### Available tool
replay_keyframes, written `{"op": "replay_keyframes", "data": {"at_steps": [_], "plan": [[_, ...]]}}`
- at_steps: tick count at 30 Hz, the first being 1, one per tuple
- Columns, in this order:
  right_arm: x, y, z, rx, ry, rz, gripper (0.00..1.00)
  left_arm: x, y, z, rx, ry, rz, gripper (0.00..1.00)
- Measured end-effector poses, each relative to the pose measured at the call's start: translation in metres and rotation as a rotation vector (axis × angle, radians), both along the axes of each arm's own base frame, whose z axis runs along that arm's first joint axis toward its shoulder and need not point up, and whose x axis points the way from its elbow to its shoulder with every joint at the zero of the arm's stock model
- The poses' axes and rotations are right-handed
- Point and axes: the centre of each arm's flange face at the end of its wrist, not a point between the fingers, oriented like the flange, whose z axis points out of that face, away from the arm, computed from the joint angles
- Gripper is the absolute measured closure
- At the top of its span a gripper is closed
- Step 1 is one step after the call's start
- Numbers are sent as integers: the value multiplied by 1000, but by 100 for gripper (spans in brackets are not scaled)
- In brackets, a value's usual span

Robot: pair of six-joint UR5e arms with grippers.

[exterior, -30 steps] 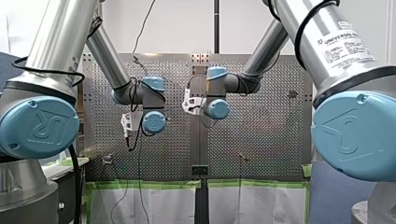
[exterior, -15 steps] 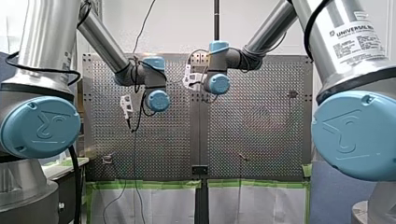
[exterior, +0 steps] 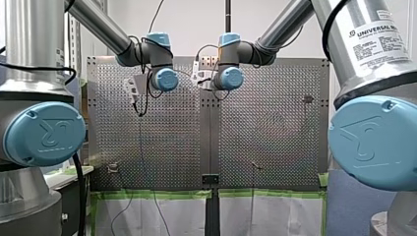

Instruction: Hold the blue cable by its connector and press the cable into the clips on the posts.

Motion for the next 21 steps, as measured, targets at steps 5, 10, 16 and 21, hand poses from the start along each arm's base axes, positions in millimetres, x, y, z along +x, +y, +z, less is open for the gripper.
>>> {"op": "replay_keyframes", "data": {"at_steps": [5,10,16,21], "plan": [[0,3,-2,29,28,26,100,-9,11,19,-12,-3,33,100],[4,3,6,35,31,49,100,-21,25,37,-19,-3,67,100],[11,0,22,17,11,69,100,-31,37,57,-10,-6,56,100],[16,0,33,4,-2,80,100,-36,43,66,12,8,36,100]]}}
